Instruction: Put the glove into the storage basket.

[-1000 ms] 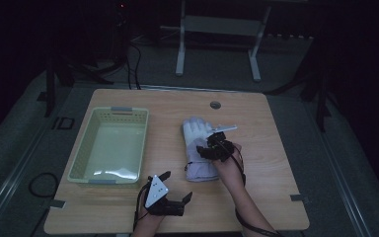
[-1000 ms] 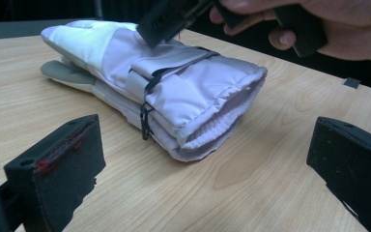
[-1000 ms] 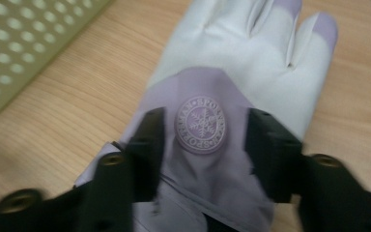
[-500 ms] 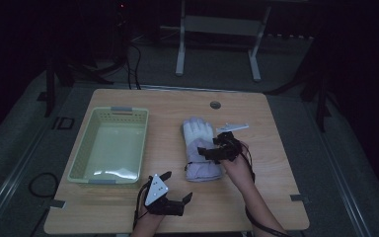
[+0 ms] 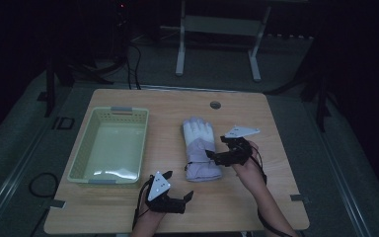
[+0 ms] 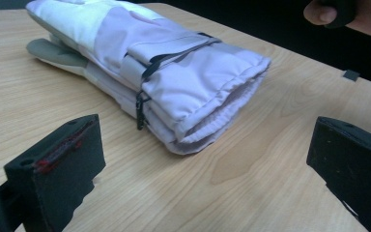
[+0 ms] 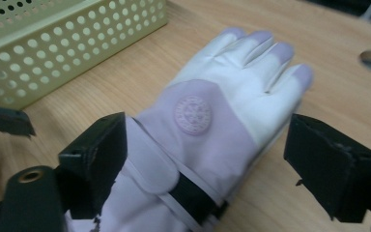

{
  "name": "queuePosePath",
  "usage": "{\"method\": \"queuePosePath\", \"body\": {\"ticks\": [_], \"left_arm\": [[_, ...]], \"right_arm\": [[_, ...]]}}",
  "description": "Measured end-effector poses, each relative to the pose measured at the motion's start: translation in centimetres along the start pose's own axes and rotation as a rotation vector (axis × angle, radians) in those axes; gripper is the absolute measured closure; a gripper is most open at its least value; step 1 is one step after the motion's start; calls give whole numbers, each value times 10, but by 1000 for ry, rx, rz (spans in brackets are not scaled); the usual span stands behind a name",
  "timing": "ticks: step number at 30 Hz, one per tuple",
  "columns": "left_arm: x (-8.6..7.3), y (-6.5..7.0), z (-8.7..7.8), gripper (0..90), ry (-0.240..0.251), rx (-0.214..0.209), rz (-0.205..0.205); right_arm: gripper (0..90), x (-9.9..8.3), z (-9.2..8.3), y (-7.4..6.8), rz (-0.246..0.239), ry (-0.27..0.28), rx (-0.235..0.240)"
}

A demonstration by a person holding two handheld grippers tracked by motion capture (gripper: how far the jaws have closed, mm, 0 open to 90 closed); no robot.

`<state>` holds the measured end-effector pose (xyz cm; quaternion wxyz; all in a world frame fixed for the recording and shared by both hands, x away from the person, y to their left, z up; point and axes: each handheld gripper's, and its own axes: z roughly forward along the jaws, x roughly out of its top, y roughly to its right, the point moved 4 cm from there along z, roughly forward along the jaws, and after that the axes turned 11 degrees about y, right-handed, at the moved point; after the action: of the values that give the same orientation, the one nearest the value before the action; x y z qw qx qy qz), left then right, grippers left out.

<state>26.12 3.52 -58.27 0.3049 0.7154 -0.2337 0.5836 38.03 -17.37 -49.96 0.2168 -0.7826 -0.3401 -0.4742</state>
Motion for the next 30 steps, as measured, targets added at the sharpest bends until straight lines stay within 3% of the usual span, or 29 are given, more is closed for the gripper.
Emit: {"method": "queuePosePath", "body": {"ticks": [5,8,10,15,20,25,30], "left_arm": [[8,0,3,0,-52,47,34],[13,-2,7,0,-99,78,28],[15,-2,11,0,-140,117,62],[27,-1,20,0,-150,117,67],[46,-2,32,0,-164,60,-20],[66,-7,49,0,-166,68,-7],[89,-17,70,0,-155,76,38]], "right_arm": [[145,-8,-13,13,22,-3,-15],[147,-13,-17,18,22,12,-43],[147,-16,-18,19,19,22,-53],[153,-16,-17,23,26,39,-57],[107,-17,-13,22,46,54,-74],[108,-17,-8,18,62,47,-44],[191,-9,-3,20,62,72,-53]]}}
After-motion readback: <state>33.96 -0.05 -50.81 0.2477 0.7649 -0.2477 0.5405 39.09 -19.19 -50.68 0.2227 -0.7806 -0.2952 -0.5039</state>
